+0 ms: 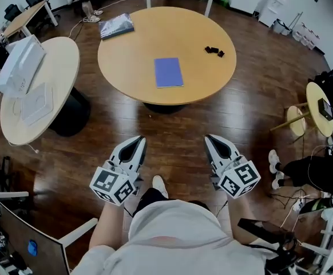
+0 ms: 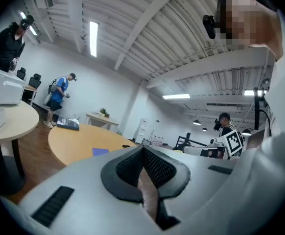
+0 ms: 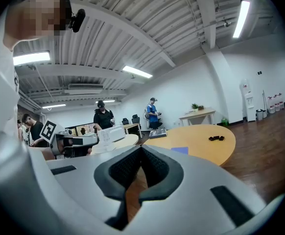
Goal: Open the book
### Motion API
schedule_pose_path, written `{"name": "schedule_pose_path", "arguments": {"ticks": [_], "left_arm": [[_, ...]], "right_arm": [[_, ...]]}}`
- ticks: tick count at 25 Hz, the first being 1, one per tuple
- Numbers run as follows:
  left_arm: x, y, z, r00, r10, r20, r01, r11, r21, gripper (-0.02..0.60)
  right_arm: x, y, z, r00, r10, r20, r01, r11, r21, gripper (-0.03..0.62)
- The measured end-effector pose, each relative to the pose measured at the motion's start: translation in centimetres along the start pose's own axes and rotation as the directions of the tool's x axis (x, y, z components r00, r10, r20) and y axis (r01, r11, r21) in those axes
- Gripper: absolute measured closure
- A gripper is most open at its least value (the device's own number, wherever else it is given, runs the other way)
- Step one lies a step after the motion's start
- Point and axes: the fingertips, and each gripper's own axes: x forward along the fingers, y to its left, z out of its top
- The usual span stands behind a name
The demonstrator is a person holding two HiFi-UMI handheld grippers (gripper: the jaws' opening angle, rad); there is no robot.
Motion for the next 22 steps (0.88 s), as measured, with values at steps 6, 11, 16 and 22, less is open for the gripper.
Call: {"name": "schedule_pose_path", "arguments": {"ticks": [6, 11, 16, 22], "left_arm": [[1.7, 3.9, 1.1, 0.999, -0.042, -0.013, 0.042, 0.999, -0.004, 0.572], [2.4, 6.2, 1.3, 0.999, -0.048, -0.024, 0.048, 0.999, -0.015, 0.572], [3.4, 6.9, 1.6, 0.998, -0.047, -0.029, 0.048, 0.998, 0.039, 0.573], [5.1, 8.0, 2.4, 0.999, -0.011, -0.032, 0.014, 0.997, 0.074, 0.572]], "right_arm": [[4.7, 0.0, 0.6, 1.0, -0.03, -0.008, 0.03, 1.0, -0.003, 0.592], [7.2, 0.2, 0.8, 0.999, -0.034, -0.033, 0.033, 0.999, -0.018, 0.592], [8.9, -0.7, 1.0, 0.999, -0.037, -0.037, 0.036, 0.999, -0.013, 0.592], [11.6, -2.0, 1.7, 0.999, 0.005, -0.035, -0.005, 1.0, -0.009, 0.592]]}}
